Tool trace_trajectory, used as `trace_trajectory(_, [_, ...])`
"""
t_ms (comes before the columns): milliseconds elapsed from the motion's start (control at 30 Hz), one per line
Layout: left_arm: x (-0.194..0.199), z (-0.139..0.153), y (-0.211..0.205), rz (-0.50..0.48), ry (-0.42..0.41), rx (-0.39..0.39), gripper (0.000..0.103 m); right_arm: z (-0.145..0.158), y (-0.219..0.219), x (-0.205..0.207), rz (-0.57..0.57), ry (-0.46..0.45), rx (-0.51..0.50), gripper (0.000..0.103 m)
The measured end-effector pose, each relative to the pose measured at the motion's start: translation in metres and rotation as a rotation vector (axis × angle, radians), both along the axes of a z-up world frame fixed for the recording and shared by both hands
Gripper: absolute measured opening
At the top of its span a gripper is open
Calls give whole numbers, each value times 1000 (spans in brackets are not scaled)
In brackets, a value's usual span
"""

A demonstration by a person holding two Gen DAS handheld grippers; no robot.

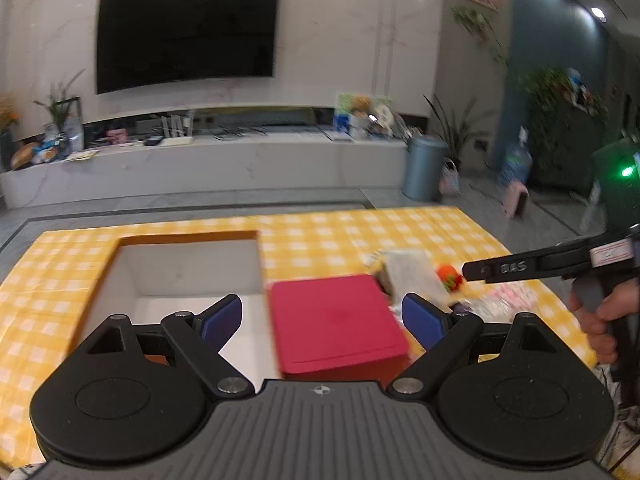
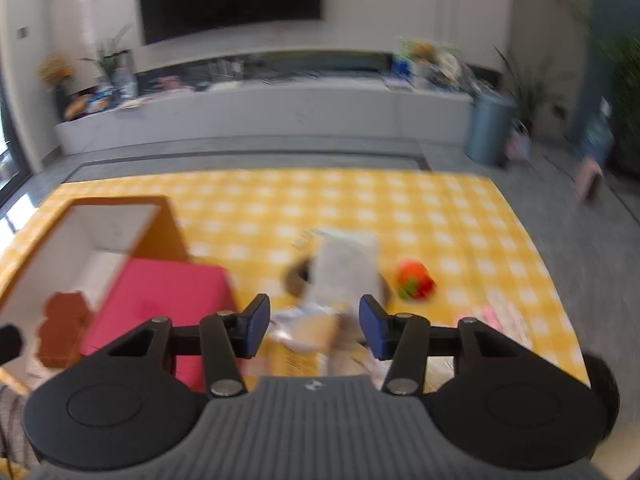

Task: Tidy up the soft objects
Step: 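Move both tools back over the remaining items on the mat, then grasp the Deeyeo wipes pack with the left tool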

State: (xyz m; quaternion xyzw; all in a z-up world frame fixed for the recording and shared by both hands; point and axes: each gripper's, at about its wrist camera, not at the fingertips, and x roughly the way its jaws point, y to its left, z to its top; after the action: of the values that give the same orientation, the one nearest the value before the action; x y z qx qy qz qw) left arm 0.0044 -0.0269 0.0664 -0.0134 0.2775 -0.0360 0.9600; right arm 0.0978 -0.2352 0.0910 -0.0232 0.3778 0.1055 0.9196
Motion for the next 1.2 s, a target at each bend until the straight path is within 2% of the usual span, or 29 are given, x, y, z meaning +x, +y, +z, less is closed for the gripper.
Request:
trace_trajectory(133, [15,-8,-30,-60,58,28,103,-31,-28,10,-84,59,24,50])
trace_trajectory(267, [30,-16,-60,-145,118,60,103,-48,-50,21,-139,76,3,50])
trace_trajectory(400, [51,-26,-87,-137,182,101,103,-52,-68,25,-167,53,-20,51])
trace_trajectory(467, [63,-32,-100,-139,206,120,103,-51,-71,25,-140,47,-39,62])
trace_trajectory(600, [84,-49,-125,-138,255,190,103,-50,-69,22,-85,27,-133,63])
trace_trajectory(667, [95,-56,-135,-129,294,199,103,-50,-68,21,-76,7,-174,63])
trace_trajectory(833, [119,-75,-152,-97,392,184,103,-53,-83,22,-108,24,-153,63])
trace_trajectory(933, [133,-89,-162,-78,414,196,103,-55,-93,22,-144,35,-134,63])
trace_trajectory(1100, [151,-114,-174,-26,434,292,103,-57,-108,20,-175,41,-74,63])
trace_trajectory(1200, [154,-128,-186,-31,420,421,103,-51,-113,17,-180,13,-47,63])
